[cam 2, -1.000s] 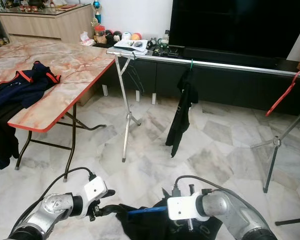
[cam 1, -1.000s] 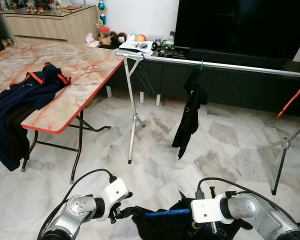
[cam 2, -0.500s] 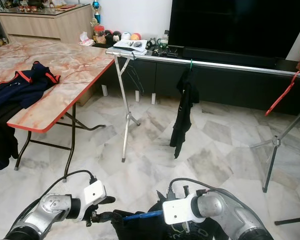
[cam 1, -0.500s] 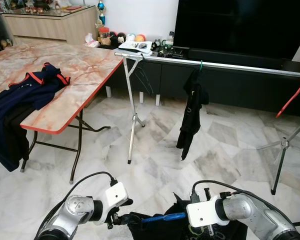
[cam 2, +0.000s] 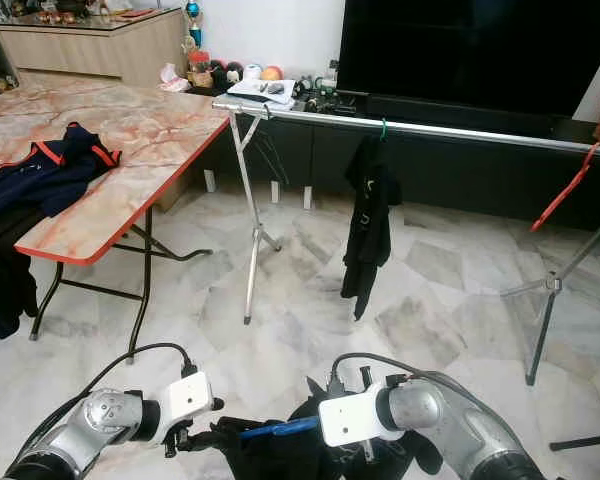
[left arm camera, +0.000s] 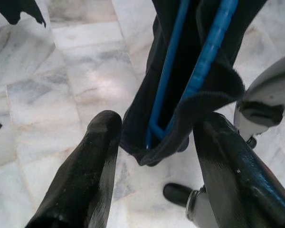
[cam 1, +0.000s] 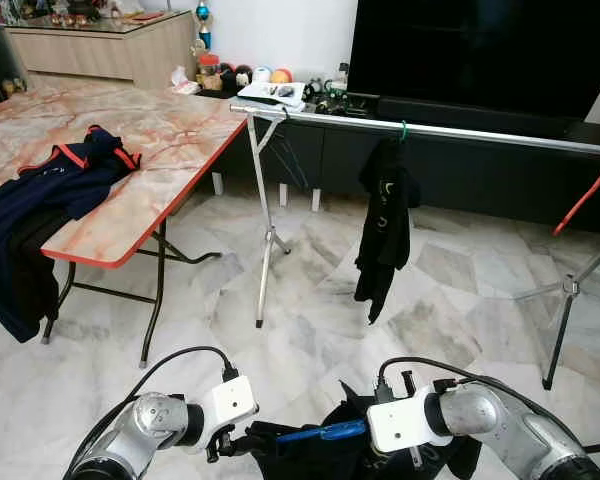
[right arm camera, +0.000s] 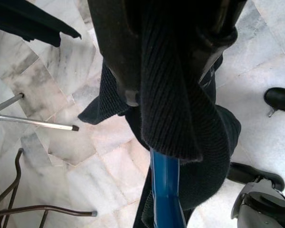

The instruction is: Hang hanger

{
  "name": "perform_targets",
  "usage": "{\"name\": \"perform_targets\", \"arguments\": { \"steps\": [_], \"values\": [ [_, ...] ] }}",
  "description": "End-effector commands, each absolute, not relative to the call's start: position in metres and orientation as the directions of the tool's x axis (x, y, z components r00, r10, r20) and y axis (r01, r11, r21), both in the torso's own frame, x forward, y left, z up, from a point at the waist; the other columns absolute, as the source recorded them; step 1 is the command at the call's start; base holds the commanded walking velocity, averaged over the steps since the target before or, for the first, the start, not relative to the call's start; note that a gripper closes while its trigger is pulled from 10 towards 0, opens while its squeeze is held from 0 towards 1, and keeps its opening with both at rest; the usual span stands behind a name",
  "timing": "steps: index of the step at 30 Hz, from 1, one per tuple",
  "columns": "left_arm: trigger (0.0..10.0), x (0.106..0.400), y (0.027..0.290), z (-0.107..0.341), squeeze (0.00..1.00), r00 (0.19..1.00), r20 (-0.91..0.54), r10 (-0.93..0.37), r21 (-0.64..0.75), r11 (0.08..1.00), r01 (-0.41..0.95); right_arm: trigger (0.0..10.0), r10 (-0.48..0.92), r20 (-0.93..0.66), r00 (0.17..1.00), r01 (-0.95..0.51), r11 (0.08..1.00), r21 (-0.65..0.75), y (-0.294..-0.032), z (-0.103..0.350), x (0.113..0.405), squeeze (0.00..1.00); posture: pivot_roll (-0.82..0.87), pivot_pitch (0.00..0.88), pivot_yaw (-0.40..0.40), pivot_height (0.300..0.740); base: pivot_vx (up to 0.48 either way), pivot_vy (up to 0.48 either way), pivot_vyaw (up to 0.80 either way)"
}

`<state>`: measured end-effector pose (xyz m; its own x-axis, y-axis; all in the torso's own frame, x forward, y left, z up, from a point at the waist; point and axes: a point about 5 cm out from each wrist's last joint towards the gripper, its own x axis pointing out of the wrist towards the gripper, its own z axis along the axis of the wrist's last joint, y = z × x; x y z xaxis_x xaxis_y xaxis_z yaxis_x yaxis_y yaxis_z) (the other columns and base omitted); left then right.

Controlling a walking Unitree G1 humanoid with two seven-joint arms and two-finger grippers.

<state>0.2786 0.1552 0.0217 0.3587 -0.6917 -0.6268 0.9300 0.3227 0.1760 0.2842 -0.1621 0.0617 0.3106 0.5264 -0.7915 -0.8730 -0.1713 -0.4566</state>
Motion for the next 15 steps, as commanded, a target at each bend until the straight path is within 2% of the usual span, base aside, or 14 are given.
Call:
{"name": "perform_targets", "arguments": {
  "steps": [1, 9, 10, 11, 12, 15],
  "values": [
    [10.0, 0.2771, 0.1598, 0.0189, 0.00, 0.362, -0.642, -0.676, 0.186, 0.320, 0.929, 10.0, 0.551, -0.767, 0.330, -0.848, -0.184, -0.496, -0.1558, 0.0728, 0.2893, 0.00, 0.04, 0.005, -0.003, 0.740, 0.000, 0.000, 0.00],
    [10.0, 0.2762, 0.1588, 0.0147, 0.00, 0.362, -0.662, -0.656, 0.197, 0.314, 0.929, 10.0, 0.550, -0.765, 0.334, -0.849, -0.177, -0.497, -0.1553, 0.0730, 0.2904, 0.00, 0.04, 0.006, -0.003, 0.740, 0.000, 0.000, 0.00],
    [7.5, 0.2763, 0.1577, 0.0145, 0.00, 0.363, -0.659, -0.659, 0.195, 0.316, 0.928, 10.0, 0.551, -0.764, 0.334, -0.849, -0.177, -0.498, -0.1552, 0.0731, 0.2904, 0.00, 0.04, 0.006, -0.003, 0.740, 0.000, 0.000, 0.00],
    [4.5, 0.2763, 0.1562, 0.0143, 0.00, 0.363, -0.656, -0.661, 0.193, 0.319, 0.928, 10.0, 0.553, -0.763, 0.334, -0.848, -0.176, -0.499, -0.1550, 0.0731, 0.2904, 0.00, 0.04, 0.006, -0.003, 0.740, 0.000, 0.000, 0.00],
    [0.0, 0.2762, 0.1552, 0.0138, 0.00, 0.362, -0.657, -0.661, 0.191, 0.318, 0.929, 10.0, 0.555, -0.762, 0.333, -0.849, -0.175, -0.499, -0.1550, 0.0730, 0.2902, 0.00, 0.04, 0.006, -0.003, 0.740, 0.000, 0.000, 0.00],
    [0.0, 0.2765, 0.1536, 0.0136, 0.00, 0.360, -0.657, -0.663, 0.189, 0.317, 0.929, 10.0, 0.555, -0.762, 0.333, -0.849, -0.174, -0.498, -0.1550, 0.0727, 0.2902, 0.00, 0.04, 0.007, -0.003, 0.740, 0.000, 0.000, 0.00]
  ]
}}
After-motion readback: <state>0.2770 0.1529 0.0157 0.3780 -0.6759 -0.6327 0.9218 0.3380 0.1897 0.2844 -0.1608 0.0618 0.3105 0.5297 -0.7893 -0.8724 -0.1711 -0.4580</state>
